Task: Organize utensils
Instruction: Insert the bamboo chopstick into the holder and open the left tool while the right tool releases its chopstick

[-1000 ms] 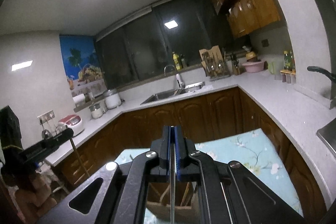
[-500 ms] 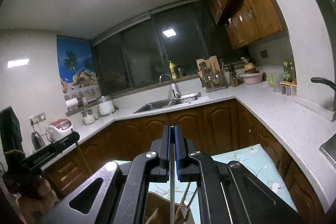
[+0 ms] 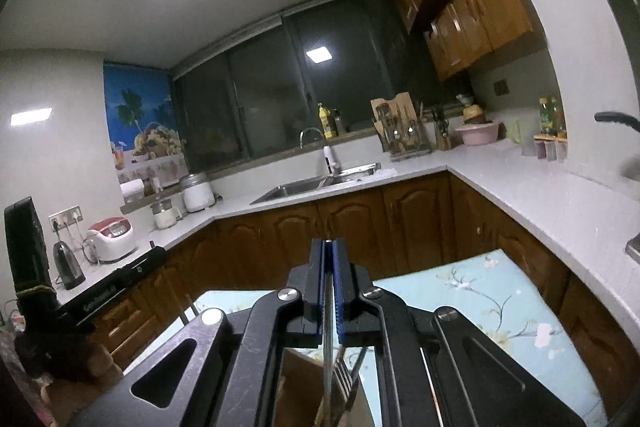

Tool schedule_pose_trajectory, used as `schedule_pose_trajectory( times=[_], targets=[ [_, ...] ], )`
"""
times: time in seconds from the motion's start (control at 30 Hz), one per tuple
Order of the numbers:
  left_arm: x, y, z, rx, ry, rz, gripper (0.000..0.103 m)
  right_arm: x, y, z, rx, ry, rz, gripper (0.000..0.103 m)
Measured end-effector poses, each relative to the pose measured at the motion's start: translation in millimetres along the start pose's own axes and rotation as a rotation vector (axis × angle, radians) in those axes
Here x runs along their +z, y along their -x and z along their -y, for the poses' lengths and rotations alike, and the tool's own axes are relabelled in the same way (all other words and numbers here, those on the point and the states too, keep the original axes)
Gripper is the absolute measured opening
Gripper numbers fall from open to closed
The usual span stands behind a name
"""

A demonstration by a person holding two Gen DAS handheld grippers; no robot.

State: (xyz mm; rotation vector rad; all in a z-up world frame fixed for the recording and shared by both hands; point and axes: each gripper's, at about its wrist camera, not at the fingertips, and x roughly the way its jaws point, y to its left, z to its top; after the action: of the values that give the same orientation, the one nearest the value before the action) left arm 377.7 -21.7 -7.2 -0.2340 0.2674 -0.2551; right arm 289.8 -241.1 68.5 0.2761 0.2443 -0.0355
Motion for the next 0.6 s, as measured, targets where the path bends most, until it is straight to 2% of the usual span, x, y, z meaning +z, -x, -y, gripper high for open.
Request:
schedule_pose_trajectory(
  times=[0.27, 0.6],
  targets=[
    [-3.6, 4.2, 10.6, -0.005, -0.014, -0.044, 0.004, -18.7, -2.2, 2.3, -0.011, -0.006, -0.033, 0.004],
    [4.1, 10.5, 7.5, -0.003, -0.027, -0.1, 0.004, -21.6, 1.6, 11.4, -0.029, -0.038, -0.039, 0.004]
  ],
)
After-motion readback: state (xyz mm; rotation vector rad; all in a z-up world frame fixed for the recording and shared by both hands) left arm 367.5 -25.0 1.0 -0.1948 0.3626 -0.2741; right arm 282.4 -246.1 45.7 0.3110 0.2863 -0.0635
